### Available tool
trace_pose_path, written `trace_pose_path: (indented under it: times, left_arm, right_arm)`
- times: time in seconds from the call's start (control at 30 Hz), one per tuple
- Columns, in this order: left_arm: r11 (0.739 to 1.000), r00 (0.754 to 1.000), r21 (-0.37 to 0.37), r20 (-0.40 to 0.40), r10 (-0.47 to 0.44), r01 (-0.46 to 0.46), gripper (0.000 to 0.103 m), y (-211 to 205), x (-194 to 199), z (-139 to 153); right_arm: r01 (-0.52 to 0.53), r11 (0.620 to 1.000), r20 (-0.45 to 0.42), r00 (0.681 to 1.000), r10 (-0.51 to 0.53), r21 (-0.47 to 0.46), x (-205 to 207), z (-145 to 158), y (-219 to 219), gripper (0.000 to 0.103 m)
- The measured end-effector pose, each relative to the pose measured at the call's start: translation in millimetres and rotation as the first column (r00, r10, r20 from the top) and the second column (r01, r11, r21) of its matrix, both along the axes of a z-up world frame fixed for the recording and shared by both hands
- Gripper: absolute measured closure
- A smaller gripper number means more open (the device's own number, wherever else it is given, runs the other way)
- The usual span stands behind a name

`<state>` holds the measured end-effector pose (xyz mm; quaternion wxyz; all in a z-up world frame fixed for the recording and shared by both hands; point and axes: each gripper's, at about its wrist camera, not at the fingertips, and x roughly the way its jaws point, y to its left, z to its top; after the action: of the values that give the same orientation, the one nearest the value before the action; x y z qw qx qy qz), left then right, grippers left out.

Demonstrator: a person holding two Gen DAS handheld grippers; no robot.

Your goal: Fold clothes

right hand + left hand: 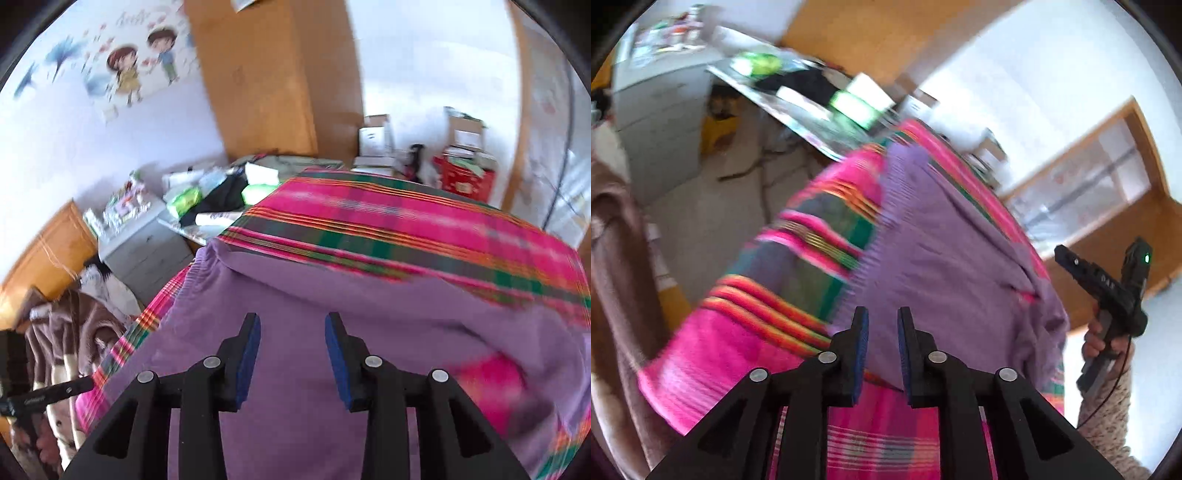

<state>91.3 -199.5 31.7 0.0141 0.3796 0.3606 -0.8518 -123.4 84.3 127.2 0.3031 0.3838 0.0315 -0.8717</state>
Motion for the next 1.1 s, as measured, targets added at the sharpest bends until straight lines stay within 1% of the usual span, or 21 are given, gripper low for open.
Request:
trace_pose_path:
  times: [0.07,0.13,0.2,0.27,0.3,0.33,0.43,0.5,0.53,0.63,0.67,0.77,0.83,0.9,0.93,1.0,1.07,1.1]
  left_arm:
    - [0.999,0.998,-0.01,-0.012,-0.054,0.054,0.077,16,-9,3]
    - [0.993,0.993,0.002,-0.01,-0.121,0.121,0.077,32,-19,3]
    - [0.982,0.982,0.019,-0.004,-0.187,0.187,0.077,51,-31,2]
    - [0.968,0.968,0.002,-0.001,-0.25,0.25,0.077,74,-38,2]
    - [0.959,0.959,-0.011,0.003,-0.284,0.284,0.077,86,-41,3]
    - [0.95,0.95,-0.015,0.007,-0.313,0.313,0.077,97,-45,3]
    - [0.919,0.919,-0.017,0.016,-0.393,0.393,0.077,128,-58,2]
    - [0.903,0.904,-0.026,0.023,-0.428,0.428,0.077,144,-63,0]
    - [0.896,0.896,-0.029,0.028,-0.443,0.443,0.077,151,-66,-1]
    - [0.886,0.886,-0.025,0.043,-0.462,0.464,0.077,163,-72,-6]
    - [0.886,0.886,-0.029,0.052,-0.461,0.462,0.077,166,-74,-7]
    - [0.891,0.891,-0.039,0.068,-0.449,0.452,0.077,170,-79,-10]
    - [0.892,0.892,-0.045,0.076,-0.445,0.449,0.077,172,-82,-12]
    - [0.892,0.891,-0.045,0.093,-0.444,0.449,0.077,177,-88,-15]
    - [0.89,0.888,-0.042,0.097,-0.449,0.455,0.077,180,-91,-17]
    - [0.881,0.878,-0.031,0.101,-0.468,0.473,0.077,187,-95,-19]
    - [0.872,0.869,-0.03,0.104,-0.484,0.489,0.077,196,-100,-21]
    - [0.87,0.868,-0.034,0.107,-0.485,0.491,0.077,199,-101,-22]
  right_arm:
    - [0.057,0.998,-0.027,0.998,-0.058,-0.014,23,2,34,0.065]
    - [0.107,0.994,-0.052,0.993,-0.107,-0.008,41,1,59,0.063]
    - [0.165,0.986,-0.066,0.984,-0.166,-0.011,57,-5,85,0.059]
    - [0.225,0.974,-0.071,0.972,-0.225,-0.016,71,-13,112,0.056]
    - [0.251,0.968,-0.057,0.966,-0.251,-0.022,77,-20,124,0.053]
    - [0.267,0.963,-0.028,0.963,-0.267,-0.023,81,-30,135,0.053]
    - [0.293,0.956,0.006,0.956,-0.293,-0.024,89,-47,147,0.052]
    - [0.295,0.954,0.03,0.955,-0.293,-0.058,94,-55,151,0.052]
    - [0.282,0.955,0.051,0.959,-0.278,-0.097,97,-59,149,0.051]
    - [0.219,0.967,0.046,0.976,-0.215,-0.131,108,-68,137,0.047]
    - [0.217,0.97,0.032,0.976,-0.215,-0.107,110,-70,133,0.047]
    - [0.314,0.949,-0.01,0.949,-0.315,-0.032,115,-74,135,0.047]
    - [0.369,0.926,-0.016,0.929,-0.371,-0.078,118,-75,152,0.047]
    - [0.395,0.912,0.024,0.918,-0.395,-0.11,115,-79,162,0.045]
    - [0.399,0.911,0.046,0.917,-0.396,-0.108,111,-82,164,0.045]
    - [0.416,0.907,0.047,0.909,-0.414,-0.065,102,-85,162,0.045]
    - [0.495,0.868,0.009,0.869,-0.495,-0.03,98,-84,167,0.045]
    - [0.515,0.856,0.016,0.857,-0.515,-0.057,95,-84,173,0.045]
